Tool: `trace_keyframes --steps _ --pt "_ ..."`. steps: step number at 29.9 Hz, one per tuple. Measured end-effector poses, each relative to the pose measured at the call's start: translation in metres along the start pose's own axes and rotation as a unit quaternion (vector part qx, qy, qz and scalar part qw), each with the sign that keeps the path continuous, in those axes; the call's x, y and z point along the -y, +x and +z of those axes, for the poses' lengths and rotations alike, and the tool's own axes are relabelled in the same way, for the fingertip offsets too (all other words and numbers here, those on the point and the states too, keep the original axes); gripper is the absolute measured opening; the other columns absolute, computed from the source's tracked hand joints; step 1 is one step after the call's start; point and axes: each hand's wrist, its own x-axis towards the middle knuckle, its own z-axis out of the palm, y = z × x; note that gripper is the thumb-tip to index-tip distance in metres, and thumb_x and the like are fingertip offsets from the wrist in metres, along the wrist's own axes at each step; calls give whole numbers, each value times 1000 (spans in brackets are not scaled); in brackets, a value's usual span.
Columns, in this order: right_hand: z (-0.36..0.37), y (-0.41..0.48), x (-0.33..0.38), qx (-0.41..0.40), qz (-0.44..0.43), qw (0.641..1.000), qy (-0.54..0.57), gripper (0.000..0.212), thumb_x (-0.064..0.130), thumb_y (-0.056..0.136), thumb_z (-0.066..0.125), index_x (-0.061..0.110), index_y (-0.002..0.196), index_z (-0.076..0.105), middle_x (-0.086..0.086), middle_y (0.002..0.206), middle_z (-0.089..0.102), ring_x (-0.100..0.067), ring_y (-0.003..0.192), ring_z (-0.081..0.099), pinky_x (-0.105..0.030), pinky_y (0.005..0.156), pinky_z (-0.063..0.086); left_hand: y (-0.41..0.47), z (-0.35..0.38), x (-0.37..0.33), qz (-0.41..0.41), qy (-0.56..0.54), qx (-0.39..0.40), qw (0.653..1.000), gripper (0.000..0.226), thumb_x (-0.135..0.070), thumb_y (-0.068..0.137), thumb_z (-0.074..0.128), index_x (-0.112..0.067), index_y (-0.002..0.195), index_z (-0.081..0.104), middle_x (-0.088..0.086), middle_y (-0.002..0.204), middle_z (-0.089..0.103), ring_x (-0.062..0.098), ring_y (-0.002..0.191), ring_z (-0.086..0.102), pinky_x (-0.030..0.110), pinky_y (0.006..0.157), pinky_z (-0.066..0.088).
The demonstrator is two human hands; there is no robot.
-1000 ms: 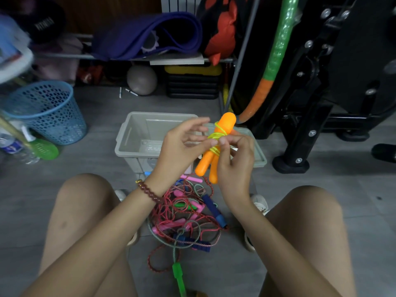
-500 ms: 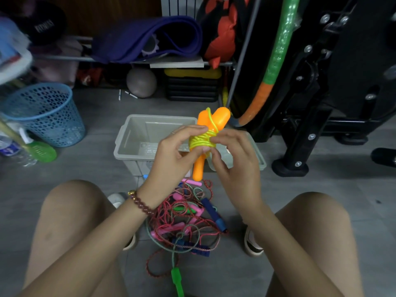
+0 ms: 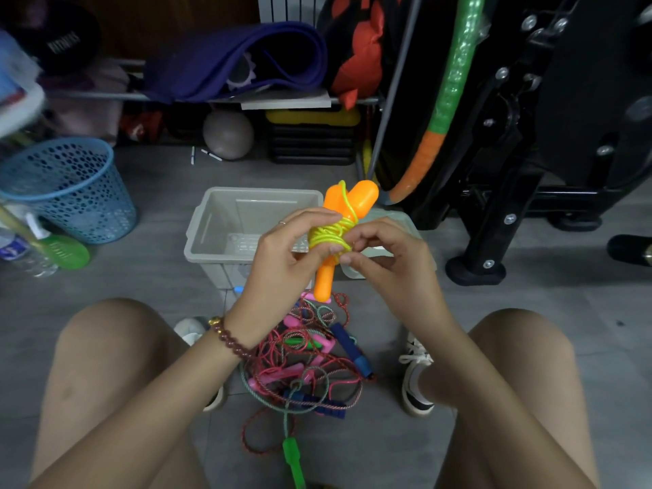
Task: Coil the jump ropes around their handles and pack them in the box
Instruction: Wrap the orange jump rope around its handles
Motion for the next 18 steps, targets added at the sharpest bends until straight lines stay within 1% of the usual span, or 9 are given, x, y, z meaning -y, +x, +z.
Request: trace_keyframes --steps 2,5,7,8,10,12,14,15,18 --pt "0 0 -1 11 5 1000 -20 21 2 77 73 18 84 61 4 79 51 -6 78 51 -29 62 50 -2 3 1 -5 8 7 1000 26 -19 84 61 -23 109 63 -2 117 60 8 114 54 31 80 53" --pt "-7 2 -5 37 0 998 -60 17 9 80 70 21 84 59 7 78 50 -7 77 52 -28 64 52 -4 6 3 -3 32 26 999 28 -27 84 59 -20 111 64 1 116 62 10 113 55 30 92 48" --pt "-9 0 -6 35 -39 992 -111 7 16 81 64 18 85 59 7 79 52 -10 75 55 -29 66 53 -4 7 2 -4 40 33 999 32 -29 84 59 -19 113 64 1 117 61 10 113 55 27 94 45" --pt "-8 -3 -6 18 -61 988 -140 5 19 82 62 16 86 59 8 80 52 -10 74 55 -31 66 52 -3 8 1 -8 43 35 998 32 -28 84 60 -19 114 64 1 117 61 8 113 55 24 92 46" --pt "-2 -8 -6 -27 -92 975 -199 13 26 83 57 14 87 58 11 80 52 -9 71 55 -34 60 50 -2 8 -1 -13 55 40 998 32 -23 84 61 -20 116 63 -1 118 60 6 113 54 19 86 46" --pt "4 -13 -5 -66 -117 954 -266 17 30 82 53 14 86 55 9 75 55 -11 61 56 -35 49 47 -2 7 -1 -10 77 53 996 33 -24 85 58 -21 118 62 -4 117 60 4 112 53 21 86 47" --pt "7 -14 -6 -99 -139 933 -316 20 31 82 52 10 82 52 4 65 57 -20 50 56 -30 40 41 -3 7 -1 -14 82 69 994 33 -26 86 56 -21 118 61 -6 117 60 4 112 53 26 86 48" --pt "9 -13 -7 -113 -150 924 -334 21 30 83 52 9 80 51 2 62 57 -23 46 55 -27 37 38 -3 7 0 -17 82 75 994 33 -26 87 55 -21 119 61 -6 117 60 5 111 54 26 84 48" --pt "13 -13 -7 -143 -161 913 -347 18 30 82 51 15 82 42 1 58 57 -23 43 56 -25 36 36 -2 8 -2 -7 78 75 994 30 -22 86 55 -18 115 63 -9 110 60 5 100 57 12 70 42"
